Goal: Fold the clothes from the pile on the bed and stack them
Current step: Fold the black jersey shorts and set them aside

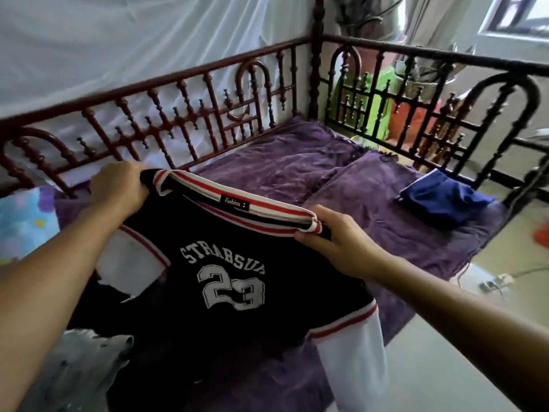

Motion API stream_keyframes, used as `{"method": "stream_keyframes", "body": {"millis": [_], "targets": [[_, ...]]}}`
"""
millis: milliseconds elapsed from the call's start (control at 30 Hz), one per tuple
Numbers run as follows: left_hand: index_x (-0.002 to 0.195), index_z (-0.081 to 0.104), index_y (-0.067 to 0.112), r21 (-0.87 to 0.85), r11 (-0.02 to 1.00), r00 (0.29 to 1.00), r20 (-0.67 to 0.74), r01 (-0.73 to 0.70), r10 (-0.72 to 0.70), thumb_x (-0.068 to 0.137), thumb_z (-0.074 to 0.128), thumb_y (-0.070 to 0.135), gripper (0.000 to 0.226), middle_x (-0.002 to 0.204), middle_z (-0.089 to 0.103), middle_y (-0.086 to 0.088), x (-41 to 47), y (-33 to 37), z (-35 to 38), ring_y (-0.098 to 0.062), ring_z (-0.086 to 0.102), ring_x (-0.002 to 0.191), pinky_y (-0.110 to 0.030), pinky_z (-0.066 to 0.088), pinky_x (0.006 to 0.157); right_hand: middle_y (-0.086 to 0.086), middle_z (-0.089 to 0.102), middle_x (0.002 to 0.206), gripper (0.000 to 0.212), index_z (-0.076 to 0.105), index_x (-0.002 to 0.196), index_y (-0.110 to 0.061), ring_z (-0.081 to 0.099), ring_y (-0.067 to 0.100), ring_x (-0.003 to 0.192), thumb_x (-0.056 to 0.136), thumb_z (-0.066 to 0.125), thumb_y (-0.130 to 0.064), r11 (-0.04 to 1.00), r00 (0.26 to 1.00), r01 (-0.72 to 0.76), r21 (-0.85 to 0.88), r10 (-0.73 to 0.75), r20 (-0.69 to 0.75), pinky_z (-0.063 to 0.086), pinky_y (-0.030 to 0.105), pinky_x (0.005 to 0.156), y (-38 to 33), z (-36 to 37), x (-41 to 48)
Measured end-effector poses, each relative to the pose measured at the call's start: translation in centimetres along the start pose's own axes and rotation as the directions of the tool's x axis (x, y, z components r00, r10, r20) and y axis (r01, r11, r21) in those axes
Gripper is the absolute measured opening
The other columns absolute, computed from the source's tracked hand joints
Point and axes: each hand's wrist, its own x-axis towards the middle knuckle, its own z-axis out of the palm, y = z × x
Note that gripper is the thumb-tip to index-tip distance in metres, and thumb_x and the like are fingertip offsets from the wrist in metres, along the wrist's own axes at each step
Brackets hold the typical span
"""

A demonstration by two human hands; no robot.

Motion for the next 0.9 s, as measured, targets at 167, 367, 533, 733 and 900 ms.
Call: {"method": "stream_keyframes", "body": {"millis": [167, 367, 533, 733, 900], "targets": [[0.104, 0.07, 0.011, -0.014, 0.998, 0.997, 0.05, 0.056, -0.055, 0.087, 0.057, 0.01, 0.022, 0.098, 0.065, -0.027, 4.7, 4.9, 9.0, -0.046, 0.061, 0.093, -0.047, 0.049, 0.079, -0.009, 0.052, 0.066, 0.03, 0.04, 0.08, -0.024, 0.049, 0.01, 0.063, 0.089, 0.062, -0.043, 0.949, 0.95, -0.299, -0.101, 0.287, -0.12, 0.038, 0.035, 0.06, 9.4, -0.4, 0.1], [0.107, 0.07, 0.02, -0.155, 0.974, 0.953, 0.278, 0.165, -0.117, 0.086, 0.052, 0.011, 0.029, 0.109, 0.065, -0.021, 8.2, 13.9, 17.4, -0.042, 0.06, 0.101, -0.044, 0.05, 0.084, 0.001, 0.059, 0.076, 0.033, 0.033, 0.08, -0.029, 0.059, 0.033, 0.076, 0.088, 0.058, -0.049, 0.759, 0.79, -0.613, -0.217, 0.592, -0.159, 0.043, 0.04, 0.061, 21.0, -3.3, -1.9], [0.105, 0.068, 0.015, -0.304, 0.951, 0.947, 0.318, 0.062, 0.04, 0.087, 0.049, 0.012, 0.026, 0.105, 0.066, -0.024, 10.9, 25.2, 22.5, -0.042, 0.06, 0.099, -0.042, 0.048, 0.08, 0.012, 0.065, 0.096, 0.03, 0.038, 0.088, -0.029, 0.061, 0.039, 0.09, 0.088, 0.053, -0.055, 0.58, 0.635, -0.768, -0.271, 0.742, -0.214, 0.046, 0.042, 0.068, 29.9, -7.1, -2.6], [0.104, 0.068, 0.017, -0.343, 0.939, 0.911, 0.393, 0.023, 0.122, 0.086, 0.055, 0.013, 0.022, 0.107, 0.067, -0.018, 14.6, 36.9, 30.3, -0.037, 0.06, 0.101, -0.037, 0.046, 0.078, 0.013, 0.067, 0.103, 0.033, 0.049, 0.094, -0.022, 0.061, 0.039, 0.096, 0.094, 0.043, -0.055, 0.438, 0.491, -0.864, -0.249, 0.842, -0.224, 0.044, 0.04, 0.072, 43.7, -11.4, -1.9], [0.099, 0.068, 0.015, -0.332, 0.934, 0.873, 0.485, 0.13, 0.051, 0.085, 0.057, 0.016, 0.018, 0.102, 0.068, -0.017, 17.1, 45.5, 39.1, -0.036, 0.06, 0.099, -0.037, 0.047, 0.078, 0.014, 0.068, 0.096, 0.029, 0.057, 0.09, -0.019, 0.061, 0.038, 0.093, 0.094, 0.047, -0.046, 0.371, 0.406, -0.902, -0.219, 0.903, -0.14, 0.047, 0.041, 0.075, 56.1, -13.5, -0.5]]}}
